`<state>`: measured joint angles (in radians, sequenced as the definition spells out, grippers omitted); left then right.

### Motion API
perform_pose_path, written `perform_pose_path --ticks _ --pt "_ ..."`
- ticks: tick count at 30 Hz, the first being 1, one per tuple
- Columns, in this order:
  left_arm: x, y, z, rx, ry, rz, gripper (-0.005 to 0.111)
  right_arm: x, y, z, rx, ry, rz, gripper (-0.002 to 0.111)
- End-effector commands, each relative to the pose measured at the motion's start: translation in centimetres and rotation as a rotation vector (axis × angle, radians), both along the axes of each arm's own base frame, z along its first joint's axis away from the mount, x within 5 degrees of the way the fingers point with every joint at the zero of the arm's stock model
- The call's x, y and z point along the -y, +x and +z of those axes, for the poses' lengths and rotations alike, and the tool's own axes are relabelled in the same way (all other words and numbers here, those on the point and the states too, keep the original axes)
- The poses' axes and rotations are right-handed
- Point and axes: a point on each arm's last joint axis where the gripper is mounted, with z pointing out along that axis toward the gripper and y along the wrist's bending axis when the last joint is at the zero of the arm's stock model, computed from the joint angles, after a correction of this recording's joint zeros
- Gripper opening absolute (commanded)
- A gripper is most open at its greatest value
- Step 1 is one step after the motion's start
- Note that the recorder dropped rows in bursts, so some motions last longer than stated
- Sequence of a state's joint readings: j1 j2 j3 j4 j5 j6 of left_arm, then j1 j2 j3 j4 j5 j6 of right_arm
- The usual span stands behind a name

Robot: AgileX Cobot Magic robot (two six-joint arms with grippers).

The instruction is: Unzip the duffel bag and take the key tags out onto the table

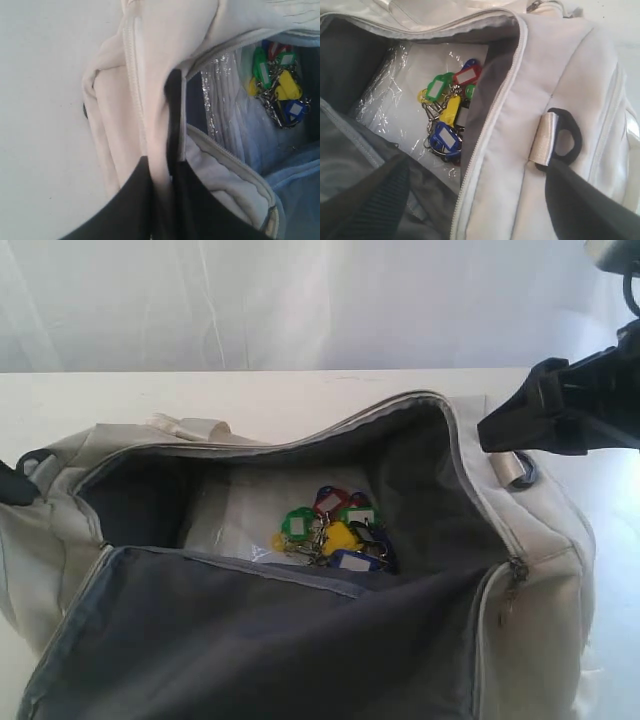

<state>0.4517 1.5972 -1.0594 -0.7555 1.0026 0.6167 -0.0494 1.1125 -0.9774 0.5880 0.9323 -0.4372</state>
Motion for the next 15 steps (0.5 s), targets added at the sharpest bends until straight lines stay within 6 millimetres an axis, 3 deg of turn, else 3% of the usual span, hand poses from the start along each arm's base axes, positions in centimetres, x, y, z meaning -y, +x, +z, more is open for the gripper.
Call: perform_pose_path --ticks 1,15 --pt "-1.6 -0.1 -0.4 -0.058 0.129 0.098 0.0 0.0 -0.1 0.0 0.011 -0.007 0.005 0.07" --pt "-3.8 -1.9 2.0 -0.038 0.266 0.294 0.0 -1.1 -0.2 0.0 0.023 -0.014 0.061 0.07"
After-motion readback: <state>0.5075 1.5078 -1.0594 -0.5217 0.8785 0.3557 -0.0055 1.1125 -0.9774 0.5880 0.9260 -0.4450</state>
